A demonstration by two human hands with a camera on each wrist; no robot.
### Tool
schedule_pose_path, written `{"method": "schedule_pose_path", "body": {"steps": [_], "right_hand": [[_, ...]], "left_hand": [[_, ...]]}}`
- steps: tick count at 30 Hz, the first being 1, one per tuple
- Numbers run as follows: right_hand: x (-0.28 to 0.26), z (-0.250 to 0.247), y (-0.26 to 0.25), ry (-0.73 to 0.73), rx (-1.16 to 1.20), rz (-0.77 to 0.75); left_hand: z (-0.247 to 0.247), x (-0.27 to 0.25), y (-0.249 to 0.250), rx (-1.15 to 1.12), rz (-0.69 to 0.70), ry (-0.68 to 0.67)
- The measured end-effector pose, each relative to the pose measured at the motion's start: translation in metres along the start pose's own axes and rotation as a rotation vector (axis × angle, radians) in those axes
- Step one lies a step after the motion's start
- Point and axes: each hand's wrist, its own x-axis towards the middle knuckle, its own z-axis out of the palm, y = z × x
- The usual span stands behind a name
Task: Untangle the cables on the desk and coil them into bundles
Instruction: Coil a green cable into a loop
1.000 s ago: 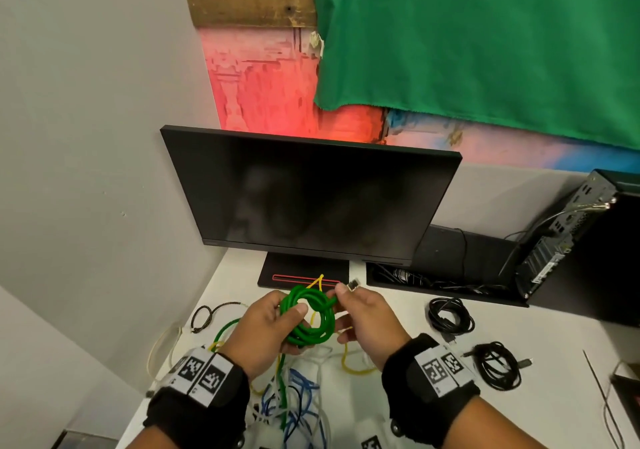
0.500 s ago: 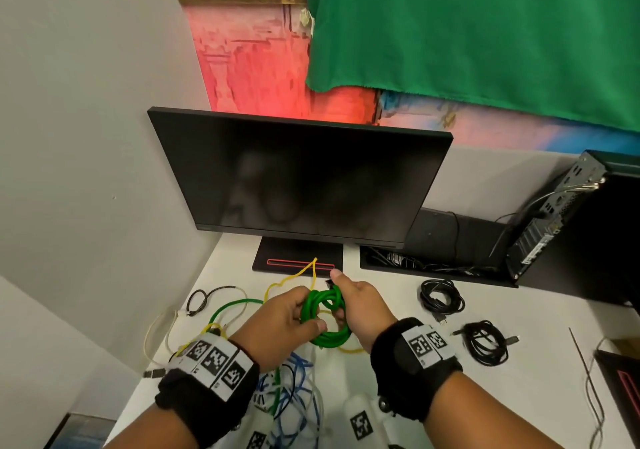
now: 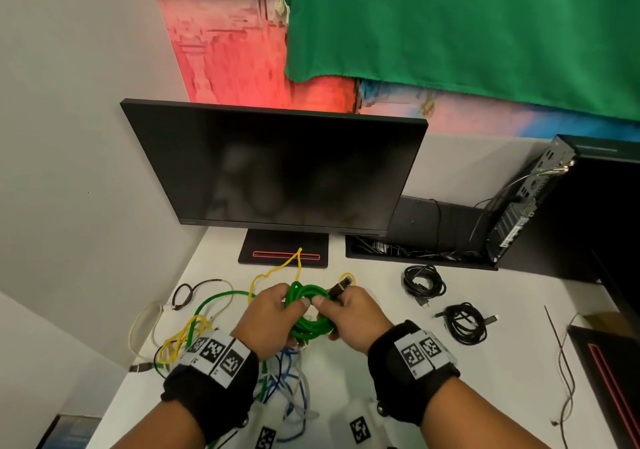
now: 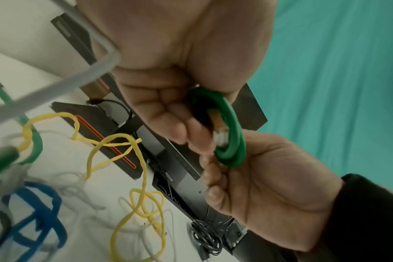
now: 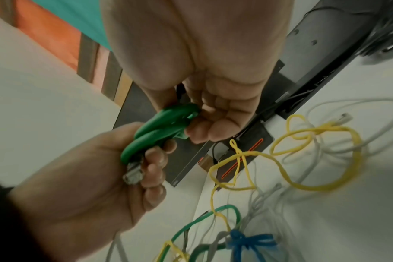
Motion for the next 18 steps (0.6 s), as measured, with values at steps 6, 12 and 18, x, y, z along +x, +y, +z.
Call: {"method": "schedule_pose_path", "body": {"steps": [6,12,18], "right_hand": [[-0.002,-0.014,0.012,-0.040,0.490,0.108],[-0.013,-0.038,0.045,-0.162,0.307,0.255],[-0.021,-0.066,0.114,0.241,0.548,0.365]], "left_hand": [[0.007,-0.006,0.000,-0.317,-0.051,-0.205],[0.015,-0.009,-0.014,0.110,-0.021,-0.193],[0.014,-0.014,-0.020,0.194,-0.048,-0.130]]}}
